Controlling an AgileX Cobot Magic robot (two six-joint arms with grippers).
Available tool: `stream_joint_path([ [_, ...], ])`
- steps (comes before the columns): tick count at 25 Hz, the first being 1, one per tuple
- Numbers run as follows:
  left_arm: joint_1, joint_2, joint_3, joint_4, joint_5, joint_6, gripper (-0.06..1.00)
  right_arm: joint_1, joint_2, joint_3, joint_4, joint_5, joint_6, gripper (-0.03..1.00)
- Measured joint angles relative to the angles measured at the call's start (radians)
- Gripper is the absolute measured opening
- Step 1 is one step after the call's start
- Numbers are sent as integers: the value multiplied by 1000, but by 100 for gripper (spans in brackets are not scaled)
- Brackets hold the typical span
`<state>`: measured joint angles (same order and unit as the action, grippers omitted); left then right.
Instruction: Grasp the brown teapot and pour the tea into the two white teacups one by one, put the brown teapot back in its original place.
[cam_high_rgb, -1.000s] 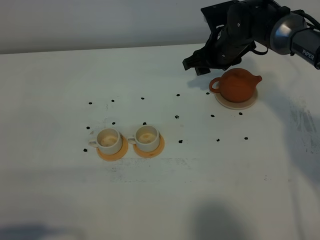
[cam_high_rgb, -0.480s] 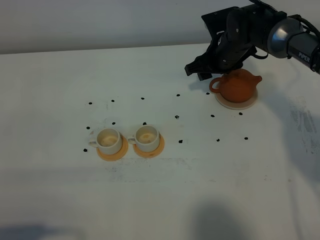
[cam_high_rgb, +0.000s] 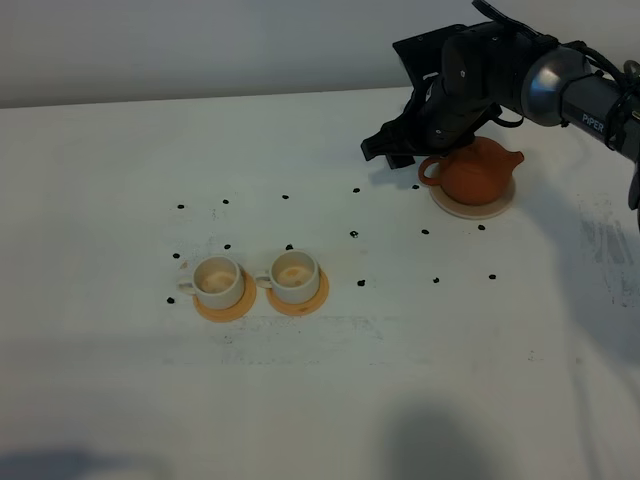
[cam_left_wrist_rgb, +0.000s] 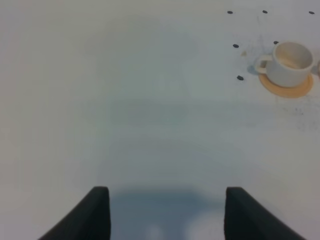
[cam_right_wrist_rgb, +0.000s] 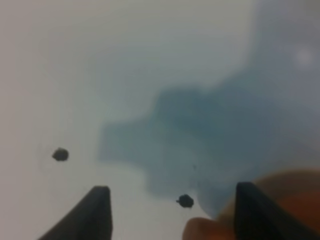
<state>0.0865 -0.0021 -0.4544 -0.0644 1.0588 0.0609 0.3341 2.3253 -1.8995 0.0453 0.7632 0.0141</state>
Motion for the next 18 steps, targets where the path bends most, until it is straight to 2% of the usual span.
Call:
stream_joint_path([
  [18,0,0,0,0,0,0,50,5,0,-1,15,29,-26,54],
])
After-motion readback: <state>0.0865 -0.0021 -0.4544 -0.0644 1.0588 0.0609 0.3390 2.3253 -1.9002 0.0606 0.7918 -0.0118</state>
